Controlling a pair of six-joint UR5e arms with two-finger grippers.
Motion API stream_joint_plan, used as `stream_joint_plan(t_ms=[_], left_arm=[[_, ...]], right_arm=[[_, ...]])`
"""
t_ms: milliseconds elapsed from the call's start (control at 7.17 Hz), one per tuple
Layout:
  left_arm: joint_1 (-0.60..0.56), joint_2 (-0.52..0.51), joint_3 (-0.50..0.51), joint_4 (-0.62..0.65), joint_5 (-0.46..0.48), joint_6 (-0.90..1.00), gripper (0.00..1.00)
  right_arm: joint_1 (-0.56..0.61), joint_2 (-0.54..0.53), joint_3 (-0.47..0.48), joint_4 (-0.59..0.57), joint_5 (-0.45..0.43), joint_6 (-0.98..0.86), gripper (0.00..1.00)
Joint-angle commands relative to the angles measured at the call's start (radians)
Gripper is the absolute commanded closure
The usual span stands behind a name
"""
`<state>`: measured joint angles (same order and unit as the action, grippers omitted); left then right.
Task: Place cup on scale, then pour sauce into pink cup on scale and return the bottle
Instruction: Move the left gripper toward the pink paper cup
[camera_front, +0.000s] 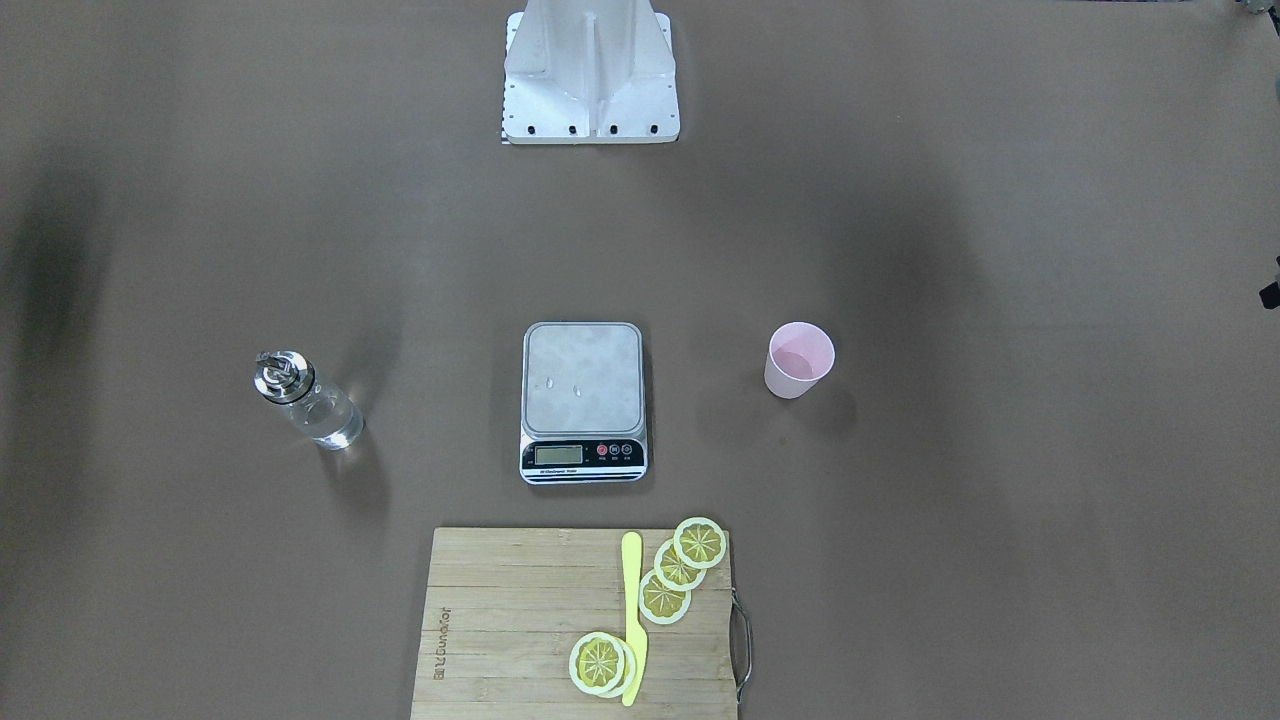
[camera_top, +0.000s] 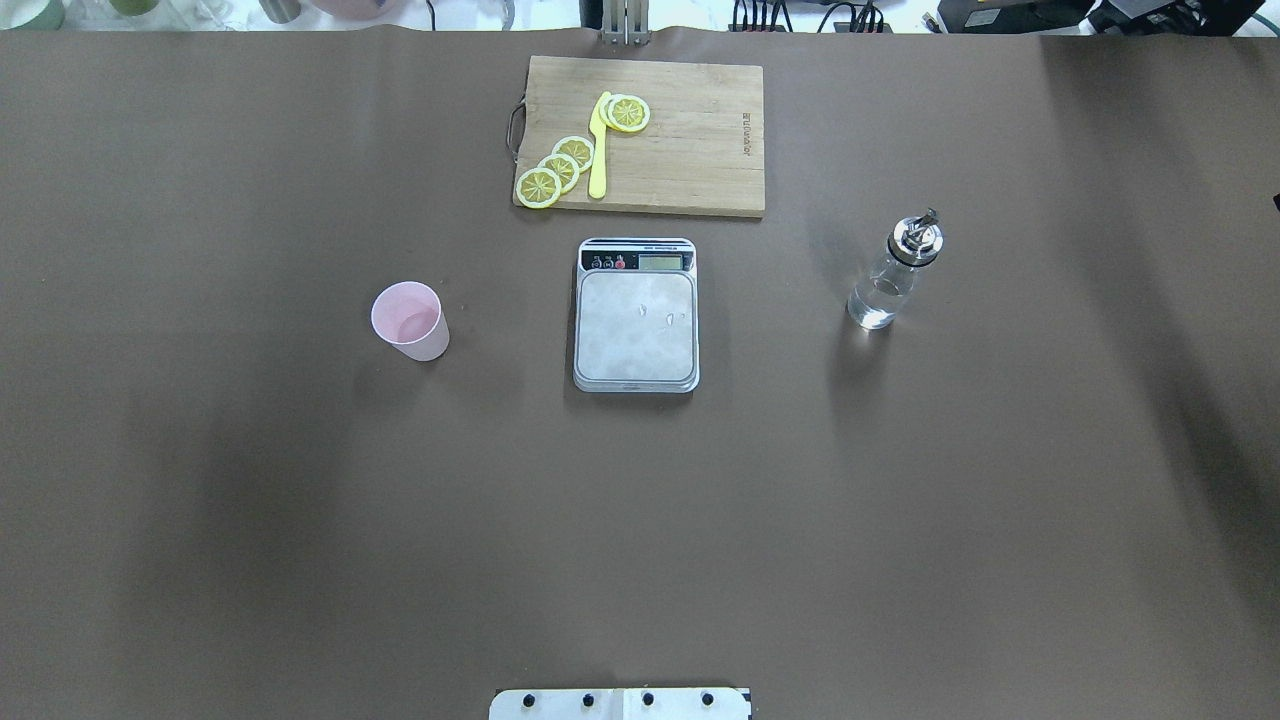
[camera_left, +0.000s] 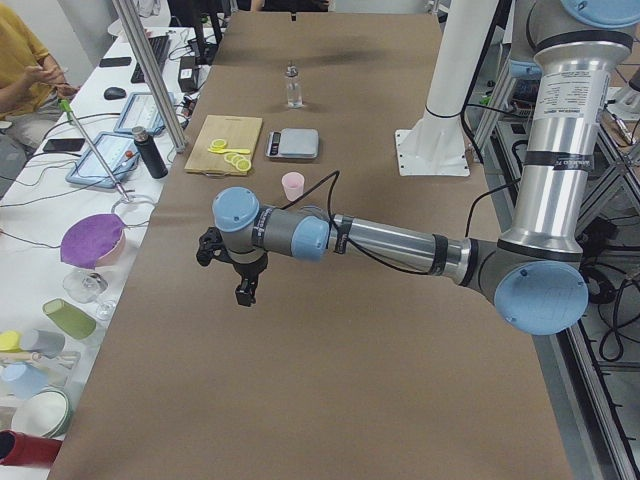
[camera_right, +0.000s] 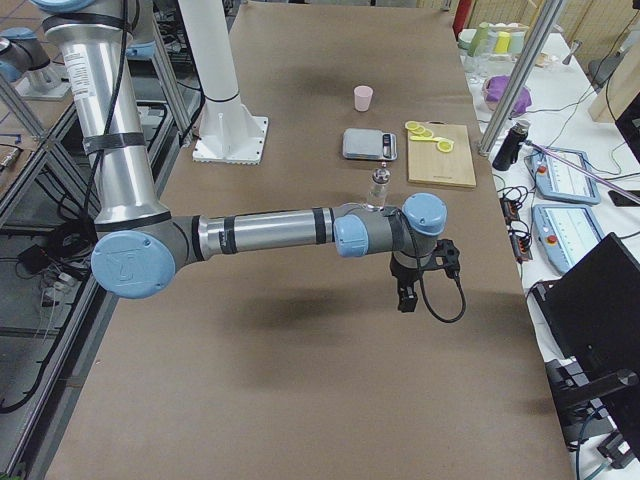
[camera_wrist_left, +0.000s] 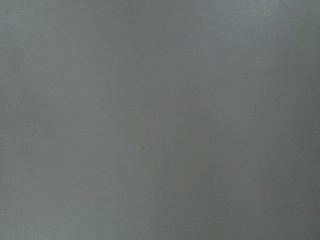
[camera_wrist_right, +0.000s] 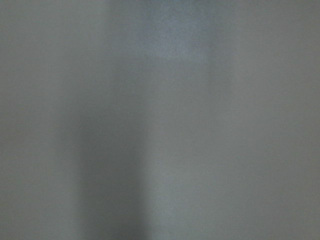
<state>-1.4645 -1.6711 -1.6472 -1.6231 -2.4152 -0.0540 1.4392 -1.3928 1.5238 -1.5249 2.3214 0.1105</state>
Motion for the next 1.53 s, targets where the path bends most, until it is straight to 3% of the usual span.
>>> stream_joint_plan(t_ms=[0, 140, 419, 698, 837, 977, 1256, 1395], left_arm=[[0.003, -0.028, 0.024, -0.029, 0.011, 0.005, 0.0], [0.007, -0.054, 0.017, -0.062, 0.112, -0.003, 0.0], [0.084, -0.11, -0.012, -0.043, 0.195, -0.006, 0.0], [0.215, -0.244, -0.136, 0.227, 0.224, -0.051, 0.0], [0.315, -0.265, -0.228, 0.251, 0.261, -0.275, 0.0], [0.394, -0.292, -0.252, 0.247, 0.284, -0.432, 0.0], [0.543, -0.331, -0.237, 0.23, 0.286, -0.489, 0.0], [0.588, -0.344, -0.233, 0.207, 0.289, -0.607, 0.0]], right_arm=[[0.0, 0.001, 0.001, 0.0, -0.002, -0.002, 0.0], [0.003, 0.0, 0.004, 0.0, 0.0, -0.002, 0.0], [0.006, 0.001, -0.002, -0.003, 0.003, -0.002, 0.0], [0.004, 0.0, -0.005, -0.003, 0.006, 0.0, 0.0], [0.004, -0.002, -0.004, -0.003, 0.007, -0.002, 0.0], [0.007, -0.003, -0.004, -0.003, 0.006, -0.002, 0.0], [0.013, 0.0, 0.006, -0.027, 0.007, -0.002, 0.0], [0.016, 0.0, 0.006, -0.029, 0.01, -0.002, 0.0]])
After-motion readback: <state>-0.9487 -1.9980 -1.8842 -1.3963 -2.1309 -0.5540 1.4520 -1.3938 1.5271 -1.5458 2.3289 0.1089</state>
